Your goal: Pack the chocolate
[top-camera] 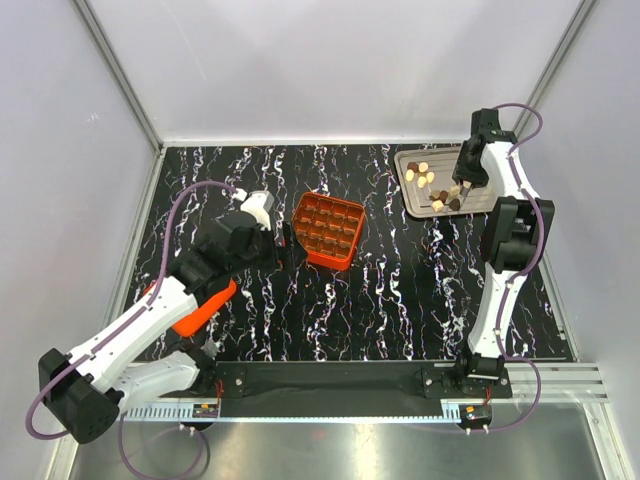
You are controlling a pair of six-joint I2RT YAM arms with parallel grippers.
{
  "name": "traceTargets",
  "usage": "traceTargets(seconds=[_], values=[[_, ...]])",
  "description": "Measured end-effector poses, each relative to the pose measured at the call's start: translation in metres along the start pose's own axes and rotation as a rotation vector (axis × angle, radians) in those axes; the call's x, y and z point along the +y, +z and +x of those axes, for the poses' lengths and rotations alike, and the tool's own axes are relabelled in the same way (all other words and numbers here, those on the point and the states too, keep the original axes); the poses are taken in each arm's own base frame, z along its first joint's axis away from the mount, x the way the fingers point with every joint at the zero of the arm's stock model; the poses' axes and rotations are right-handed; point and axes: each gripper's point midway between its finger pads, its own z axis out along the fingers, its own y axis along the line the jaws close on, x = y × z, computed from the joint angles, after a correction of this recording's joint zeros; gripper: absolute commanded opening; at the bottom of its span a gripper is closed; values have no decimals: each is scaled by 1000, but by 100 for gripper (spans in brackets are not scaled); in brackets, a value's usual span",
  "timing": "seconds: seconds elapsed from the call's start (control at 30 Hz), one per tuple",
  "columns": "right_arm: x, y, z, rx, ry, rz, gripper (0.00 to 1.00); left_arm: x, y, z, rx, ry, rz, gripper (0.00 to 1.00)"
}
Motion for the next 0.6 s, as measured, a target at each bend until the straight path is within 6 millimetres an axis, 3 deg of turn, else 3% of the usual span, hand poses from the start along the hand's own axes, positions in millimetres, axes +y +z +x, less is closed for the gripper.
traceTargets(seconds=[0.4, 0.6], values=[[1, -2, -1, -1, 5, -7, 41, -2, 0, -4, -6, 0, 4, 99], [5, -22, -3, -2, 20, -46, 40, -4, -7, -8, -28, 0, 16, 99]])
